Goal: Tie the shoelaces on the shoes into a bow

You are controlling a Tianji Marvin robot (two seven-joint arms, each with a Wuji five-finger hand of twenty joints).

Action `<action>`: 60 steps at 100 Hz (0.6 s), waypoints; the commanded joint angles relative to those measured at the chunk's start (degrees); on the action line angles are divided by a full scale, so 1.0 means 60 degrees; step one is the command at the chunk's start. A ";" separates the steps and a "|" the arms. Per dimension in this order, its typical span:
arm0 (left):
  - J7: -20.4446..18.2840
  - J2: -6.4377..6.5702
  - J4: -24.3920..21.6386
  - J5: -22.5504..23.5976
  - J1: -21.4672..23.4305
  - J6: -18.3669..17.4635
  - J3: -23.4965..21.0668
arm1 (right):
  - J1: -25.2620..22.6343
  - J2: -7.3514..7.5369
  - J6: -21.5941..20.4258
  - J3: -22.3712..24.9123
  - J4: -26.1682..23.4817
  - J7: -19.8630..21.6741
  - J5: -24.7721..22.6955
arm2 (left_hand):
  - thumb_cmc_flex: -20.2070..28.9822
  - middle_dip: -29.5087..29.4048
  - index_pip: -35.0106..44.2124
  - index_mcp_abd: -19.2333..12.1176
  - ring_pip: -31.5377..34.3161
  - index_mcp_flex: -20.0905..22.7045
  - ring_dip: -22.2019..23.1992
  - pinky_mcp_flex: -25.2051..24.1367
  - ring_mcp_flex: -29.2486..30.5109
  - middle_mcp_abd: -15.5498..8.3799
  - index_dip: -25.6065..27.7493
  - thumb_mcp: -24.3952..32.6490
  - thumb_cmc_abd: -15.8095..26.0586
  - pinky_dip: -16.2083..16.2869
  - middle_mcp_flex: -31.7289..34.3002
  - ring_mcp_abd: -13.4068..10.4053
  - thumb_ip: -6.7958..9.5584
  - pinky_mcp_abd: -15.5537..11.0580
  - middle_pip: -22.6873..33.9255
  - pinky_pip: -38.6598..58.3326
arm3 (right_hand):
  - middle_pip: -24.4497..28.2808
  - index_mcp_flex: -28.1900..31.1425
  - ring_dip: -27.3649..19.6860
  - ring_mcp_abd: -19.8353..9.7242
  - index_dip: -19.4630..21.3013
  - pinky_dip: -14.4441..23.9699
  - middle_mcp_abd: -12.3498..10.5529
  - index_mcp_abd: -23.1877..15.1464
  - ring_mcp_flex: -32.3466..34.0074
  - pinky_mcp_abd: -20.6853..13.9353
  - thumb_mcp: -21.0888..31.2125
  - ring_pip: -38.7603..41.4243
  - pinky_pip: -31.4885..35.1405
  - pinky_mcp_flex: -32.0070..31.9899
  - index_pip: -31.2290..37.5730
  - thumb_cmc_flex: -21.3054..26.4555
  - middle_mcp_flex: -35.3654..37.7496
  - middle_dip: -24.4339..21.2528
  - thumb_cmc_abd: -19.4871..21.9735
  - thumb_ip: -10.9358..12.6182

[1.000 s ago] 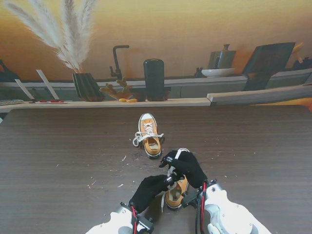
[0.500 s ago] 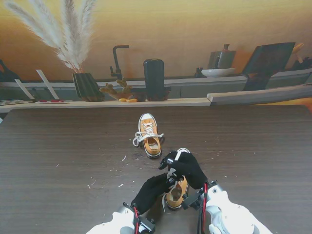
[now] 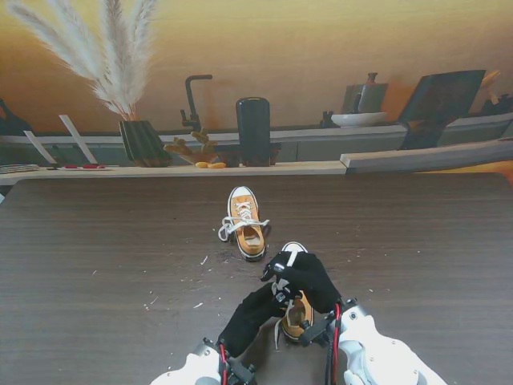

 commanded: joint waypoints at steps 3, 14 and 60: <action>-0.0128 -0.0031 -0.0079 0.0025 0.0015 -0.0053 -0.0038 | -0.0057 0.0042 -0.0009 -0.0018 -0.0023 0.0164 -0.0047 | -0.0276 0.0270 -0.0927 -0.2750 -0.0102 -0.1146 0.0078 -0.0026 -0.0178 -0.0332 -0.0168 -0.0185 0.0033 0.0116 -0.0094 -0.0256 0.0143 -0.0179 -0.0028 -0.0180 | 0.1148 -0.0168 0.0217 -0.1372 0.0047 -0.0017 0.1480 0.0050 -0.0223 0.0064 0.0068 0.0442 0.2503 0.0278 -0.0056 -0.0113 0.1308 0.0177 -0.0039 -0.0186; -0.0066 -0.0028 -0.0150 0.0042 0.0128 -0.0107 -0.0092 | -0.0060 0.0024 0.0059 0.0003 -0.0021 0.0126 -0.0017 | -0.0350 0.0253 -0.0959 -0.2660 -0.0124 -0.1261 0.0088 -0.0025 -0.0199 -0.0343 -0.0191 -0.0192 0.0018 0.0150 -0.0166 -0.0254 0.0142 -0.0180 -0.0062 -0.0277 | 0.1148 -0.0174 0.0218 -0.1372 0.0041 -0.0017 0.1480 0.0055 -0.0223 0.0064 0.0070 0.0442 0.2503 0.0278 -0.0049 -0.0096 0.1308 0.0178 -0.0057 -0.0188; 0.0169 0.0023 -0.0510 0.0439 0.0574 -0.0008 -0.0377 | -0.0054 0.0028 0.0103 -0.0004 -0.0007 0.0152 -0.0015 | -0.0645 0.0233 -0.1452 -0.2264 -0.0129 -0.2049 0.0160 -0.0005 -0.0296 -0.0434 -0.0482 -0.0222 0.0057 0.0377 -0.0404 -0.0251 0.0167 -0.0221 -0.0079 -0.0508 | 0.1147 -0.0200 0.0218 -0.1372 -0.0005 -0.0017 0.1493 0.0047 -0.0223 0.0064 0.0066 0.0442 0.2503 0.0278 -0.0035 -0.0088 0.1306 0.0192 -0.0064 -0.0199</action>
